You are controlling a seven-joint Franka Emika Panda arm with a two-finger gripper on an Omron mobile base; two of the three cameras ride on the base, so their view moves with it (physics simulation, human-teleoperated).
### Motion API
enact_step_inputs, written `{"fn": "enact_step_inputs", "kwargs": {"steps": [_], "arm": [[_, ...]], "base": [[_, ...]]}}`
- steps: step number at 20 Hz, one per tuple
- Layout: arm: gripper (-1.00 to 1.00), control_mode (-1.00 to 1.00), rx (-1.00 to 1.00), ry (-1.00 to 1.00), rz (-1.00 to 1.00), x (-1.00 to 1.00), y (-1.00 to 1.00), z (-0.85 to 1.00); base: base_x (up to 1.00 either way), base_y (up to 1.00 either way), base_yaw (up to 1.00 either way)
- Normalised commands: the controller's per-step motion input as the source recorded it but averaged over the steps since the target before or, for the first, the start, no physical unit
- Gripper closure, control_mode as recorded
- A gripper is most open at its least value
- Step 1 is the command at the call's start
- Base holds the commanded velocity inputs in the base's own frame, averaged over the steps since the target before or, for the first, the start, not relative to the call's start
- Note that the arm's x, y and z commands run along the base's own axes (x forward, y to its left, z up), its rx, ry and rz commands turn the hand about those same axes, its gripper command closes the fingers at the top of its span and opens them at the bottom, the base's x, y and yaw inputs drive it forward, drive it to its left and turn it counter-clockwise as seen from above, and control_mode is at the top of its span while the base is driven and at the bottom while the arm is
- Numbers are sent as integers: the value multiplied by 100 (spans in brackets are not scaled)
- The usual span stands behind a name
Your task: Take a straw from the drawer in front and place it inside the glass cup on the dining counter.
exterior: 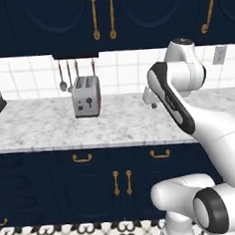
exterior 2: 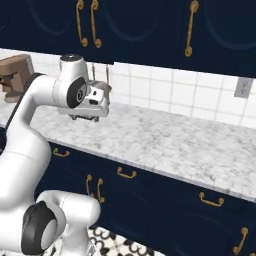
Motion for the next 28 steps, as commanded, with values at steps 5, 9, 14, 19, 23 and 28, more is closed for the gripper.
{"fn": "enact_step_inputs", "kwargs": {"steps": [5,9,14,19,23,28], "arm": [[-100,100,0,0,0,0,0,0],[-100,100,0,0,0,0,0,0],[-100,100,0,0,0,0,0,0],[-100,100,0,0,0,0,0,0],[-100,100,0,0,0,0,0,0],[-100,100,0,0,0,0,0,0]], "base": [[-29,58,8],[0,80,-22],[2,81,-43],[18,63,-58],[15,60,-62],[21,68,-57]]}}
